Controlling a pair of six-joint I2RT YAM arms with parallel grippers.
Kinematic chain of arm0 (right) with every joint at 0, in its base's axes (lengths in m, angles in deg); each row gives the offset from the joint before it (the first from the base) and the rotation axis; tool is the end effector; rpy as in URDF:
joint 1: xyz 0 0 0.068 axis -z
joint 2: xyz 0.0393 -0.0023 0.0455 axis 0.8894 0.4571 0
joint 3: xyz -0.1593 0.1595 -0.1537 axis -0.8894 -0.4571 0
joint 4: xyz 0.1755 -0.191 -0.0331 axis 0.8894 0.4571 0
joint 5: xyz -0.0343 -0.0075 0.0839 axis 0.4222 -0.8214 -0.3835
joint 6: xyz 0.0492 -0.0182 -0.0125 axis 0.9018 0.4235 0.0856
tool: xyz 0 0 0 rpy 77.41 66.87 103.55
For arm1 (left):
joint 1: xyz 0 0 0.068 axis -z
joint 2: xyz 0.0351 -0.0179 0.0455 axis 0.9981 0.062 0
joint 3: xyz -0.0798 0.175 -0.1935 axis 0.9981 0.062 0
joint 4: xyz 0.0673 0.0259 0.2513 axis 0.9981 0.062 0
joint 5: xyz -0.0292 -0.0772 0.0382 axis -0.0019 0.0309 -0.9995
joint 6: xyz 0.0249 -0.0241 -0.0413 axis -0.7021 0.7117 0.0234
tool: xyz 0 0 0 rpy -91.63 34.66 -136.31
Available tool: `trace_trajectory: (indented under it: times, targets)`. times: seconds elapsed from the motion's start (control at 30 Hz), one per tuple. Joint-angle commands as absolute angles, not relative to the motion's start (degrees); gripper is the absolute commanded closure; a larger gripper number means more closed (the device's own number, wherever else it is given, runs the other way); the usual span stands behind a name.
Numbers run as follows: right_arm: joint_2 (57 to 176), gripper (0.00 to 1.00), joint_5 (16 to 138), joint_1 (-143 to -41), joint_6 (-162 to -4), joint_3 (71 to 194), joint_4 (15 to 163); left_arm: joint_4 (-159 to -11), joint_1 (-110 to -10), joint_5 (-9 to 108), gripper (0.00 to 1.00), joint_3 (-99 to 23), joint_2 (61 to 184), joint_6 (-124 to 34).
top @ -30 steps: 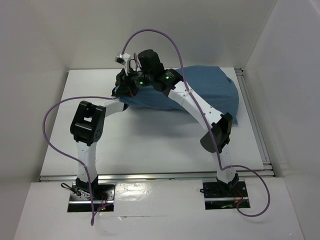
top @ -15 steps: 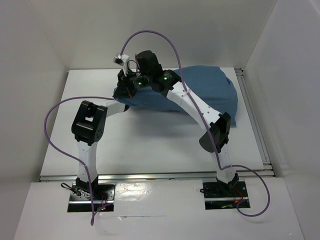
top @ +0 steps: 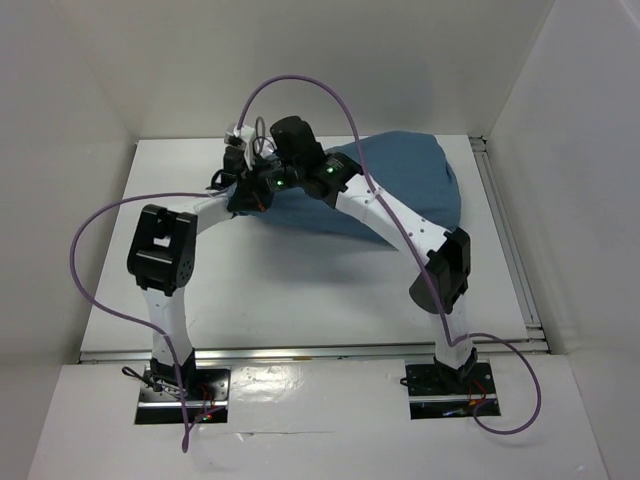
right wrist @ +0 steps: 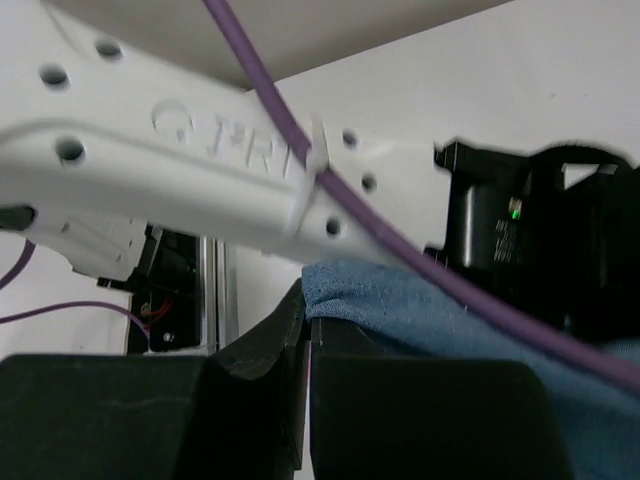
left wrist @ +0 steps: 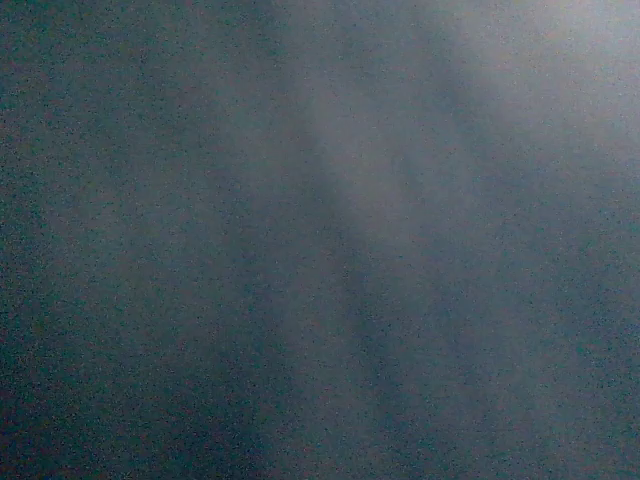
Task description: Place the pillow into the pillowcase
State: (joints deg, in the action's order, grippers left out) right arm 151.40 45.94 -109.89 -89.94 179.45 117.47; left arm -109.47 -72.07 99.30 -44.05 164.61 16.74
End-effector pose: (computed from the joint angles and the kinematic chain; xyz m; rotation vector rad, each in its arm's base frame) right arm 0.3007 0.3562 0.4015 -1.2349 1.6467 1.1859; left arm 0.4378 -0.1435 0.2180 -0.2072 2.1622 -1.8936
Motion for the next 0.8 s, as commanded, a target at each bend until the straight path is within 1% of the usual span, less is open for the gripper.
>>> trace_trajectory:
  times: [0.0,0.1,0.13,0.17,0.23,0.27,0.3,0.33,0.37,0.4,0.43,0.5,0.57,0.6,0.63,0.67,0.77]
  targets:
    - [142.0,1.0,40.4,-114.0,-91.2,177.8,107.3,-91.2,-77.1,89.7,0.58,-42.5,159.7,2.2]
    - [139.7,1.0,41.0,-113.4,-92.4,174.0,107.8,-83.2,-80.8,86.0,0.57,-42.5,157.2,-3.9]
    - [138.3,1.0,42.1,-112.7,-92.4,172.9,108.4,-81.8,-83.1,85.3,0.54,-42.5,156.7,-5.2]
    - [137.6,1.0,42.7,-112.7,-92.4,172.1,108.4,-80.7,-84.1,84.4,0.47,-43.2,156.1,-6.4]
    - [136.9,0.95,43.2,-112.2,-92.4,170.0,109.0,-77.6,-86.6,83.0,0.35,-44.1,155.3,-9.7]
    - [136.8,0.78,43.7,-112.2,-92.4,169.4,109.0,-77.1,-87.3,83.0,0.19,-44.9,154.5,-10.6]
    - [136.8,0.7,43.7,-112.2,-92.4,169.4,109.0,-77.1,-87.9,83.0,0.08,-45.8,154.5,-12.1]
    - [136.8,0.59,43.7,-112.2,-92.4,169.4,109.6,-75.7,-89.1,83.0,0.04,-46.5,154.5,-12.7]
    - [136.8,0.49,43.7,-111.7,-92.4,169.4,109.6,-74.4,-89.7,83.5,0.02,-47.5,153.9,-13.5]
    - [136.8,0.42,44.3,-111.7,-92.4,169.9,109.6,-73.6,-90.2,83.5,0.0,-48.0,153.9,-14.4]
    - [136.8,0.33,45.1,-111.1,-92.4,170.5,110.1,-72.5,-91.3,82.8,0.0,-48.6,153.1,-16.0]
    - [136.8,0.29,46.5,-111.1,-92.4,170.5,110.1,-69.1,-91.8,82.8,0.0,-50.2,152.4,-17.6]
    - [135.4,0.27,48.5,-109.8,-92.9,169.9,110.1,-64.5,-92.5,80.8,0.0,-52.4,151.9,-21.7]
    - [134.4,0.27,51.9,-108.6,-94.5,168.0,111.3,-57.0,-93.0,74.4,0.0,-57.6,151.4,-27.2]
    - [134.4,0.27,51.9,-108.6,-94.5,167.4,111.3,-54.5,-93.0,74.4,0.0,-57.6,151.4,-27.2]
    - [133.5,0.27,52.6,-108.0,-94.5,166.8,111.3,-52.0,-93.0,73.0,0.0,-59.0,151.4,-30.5]
    - [131.7,0.27,54.3,-104.6,-95.0,164.4,113.0,-44.7,-94.4,65.2,0.0,-62.6,151.4,-35.6]
